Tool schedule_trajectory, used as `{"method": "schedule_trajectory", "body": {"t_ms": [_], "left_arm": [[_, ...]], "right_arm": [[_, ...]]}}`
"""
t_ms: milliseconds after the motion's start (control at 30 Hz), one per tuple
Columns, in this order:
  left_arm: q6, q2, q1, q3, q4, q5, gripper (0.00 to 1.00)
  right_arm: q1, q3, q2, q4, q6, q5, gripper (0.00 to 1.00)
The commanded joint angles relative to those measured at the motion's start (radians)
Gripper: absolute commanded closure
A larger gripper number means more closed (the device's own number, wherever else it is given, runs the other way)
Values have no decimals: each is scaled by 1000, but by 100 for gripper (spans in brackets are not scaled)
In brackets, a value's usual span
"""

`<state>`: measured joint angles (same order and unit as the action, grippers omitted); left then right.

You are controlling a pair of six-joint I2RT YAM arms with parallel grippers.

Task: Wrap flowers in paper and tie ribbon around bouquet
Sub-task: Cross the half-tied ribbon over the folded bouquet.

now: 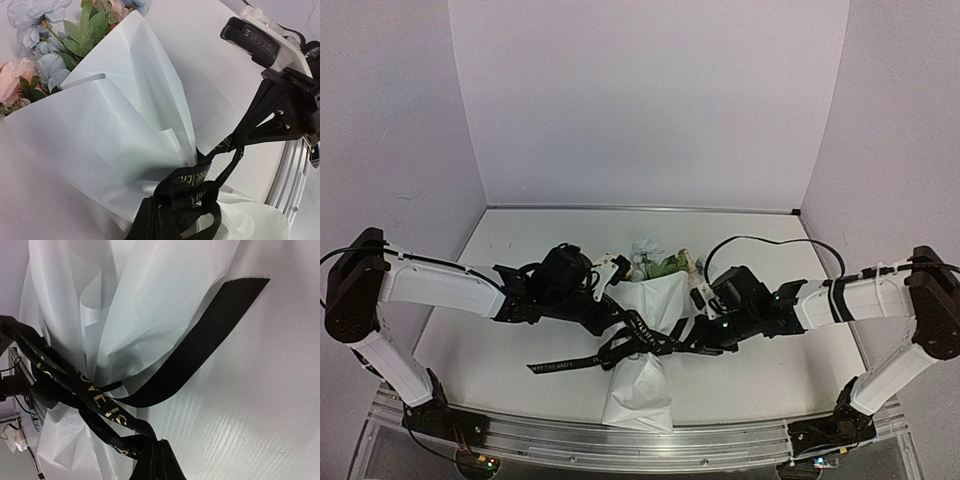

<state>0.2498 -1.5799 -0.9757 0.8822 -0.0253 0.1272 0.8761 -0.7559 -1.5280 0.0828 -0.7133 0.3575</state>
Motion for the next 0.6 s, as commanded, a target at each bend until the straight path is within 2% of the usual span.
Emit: {"method": "schedule_trajectory", "body": {"t_ms": [0, 567], "left_arm": [[-36, 6, 26, 39, 13, -23, 100], [-23, 20, 57, -33, 19, 2, 100]], "right_arm": [[5, 6, 18, 49, 42, -39, 100], [4, 14, -1, 187, 64, -172, 100]]}}
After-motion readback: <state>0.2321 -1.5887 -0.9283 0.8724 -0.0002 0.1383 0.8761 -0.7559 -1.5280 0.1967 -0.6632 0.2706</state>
